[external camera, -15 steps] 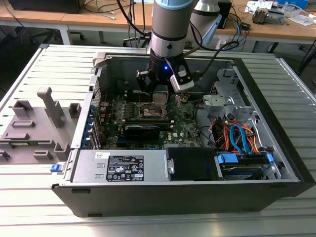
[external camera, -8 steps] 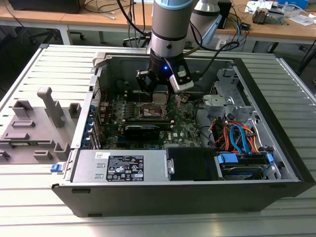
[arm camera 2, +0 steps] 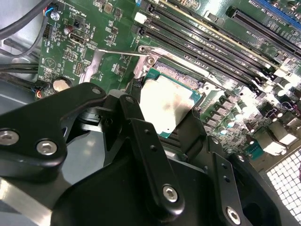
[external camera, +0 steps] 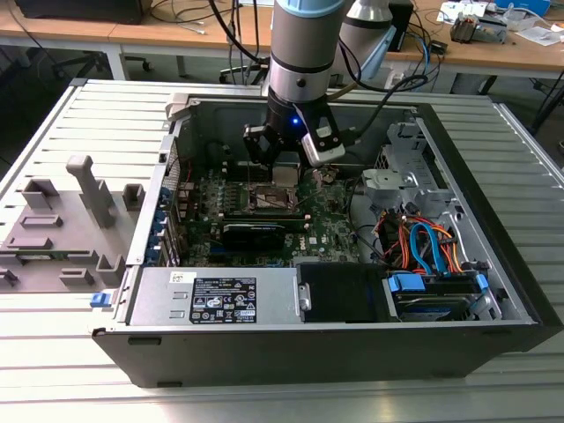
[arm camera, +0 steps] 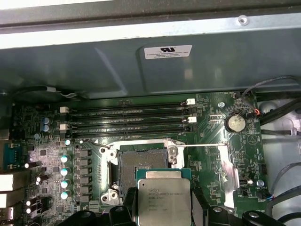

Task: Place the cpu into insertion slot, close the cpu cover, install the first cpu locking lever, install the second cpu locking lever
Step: 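Place the cpu into insertion slot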

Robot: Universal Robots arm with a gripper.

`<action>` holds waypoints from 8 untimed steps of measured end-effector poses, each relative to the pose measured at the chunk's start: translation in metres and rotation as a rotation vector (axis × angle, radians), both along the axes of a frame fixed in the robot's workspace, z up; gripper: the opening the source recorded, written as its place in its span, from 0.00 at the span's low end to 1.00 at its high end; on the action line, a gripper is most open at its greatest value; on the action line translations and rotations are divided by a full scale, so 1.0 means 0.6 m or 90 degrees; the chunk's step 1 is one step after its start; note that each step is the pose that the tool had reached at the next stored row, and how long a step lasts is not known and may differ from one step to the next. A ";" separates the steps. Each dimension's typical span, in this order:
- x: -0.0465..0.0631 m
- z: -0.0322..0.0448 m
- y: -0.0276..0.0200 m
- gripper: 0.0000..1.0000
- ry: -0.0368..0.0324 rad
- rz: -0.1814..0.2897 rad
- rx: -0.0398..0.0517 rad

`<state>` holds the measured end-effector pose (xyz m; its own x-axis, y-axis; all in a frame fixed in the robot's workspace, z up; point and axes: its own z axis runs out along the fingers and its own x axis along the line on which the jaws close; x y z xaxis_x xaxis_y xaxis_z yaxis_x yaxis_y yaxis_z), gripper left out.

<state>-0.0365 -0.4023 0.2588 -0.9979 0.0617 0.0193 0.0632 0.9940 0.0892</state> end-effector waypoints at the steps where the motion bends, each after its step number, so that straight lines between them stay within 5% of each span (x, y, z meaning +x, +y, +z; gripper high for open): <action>1: 0.000 0.000 0.0000 0.55 0.0000 -0.001 0.0000; 8: 0.000 0.000 -0.0001 0.55 0.0000 -0.010 -0.0011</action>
<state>-0.0365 -0.4023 0.2586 -0.9968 0.0771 0.0192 0.0785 0.9931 0.0875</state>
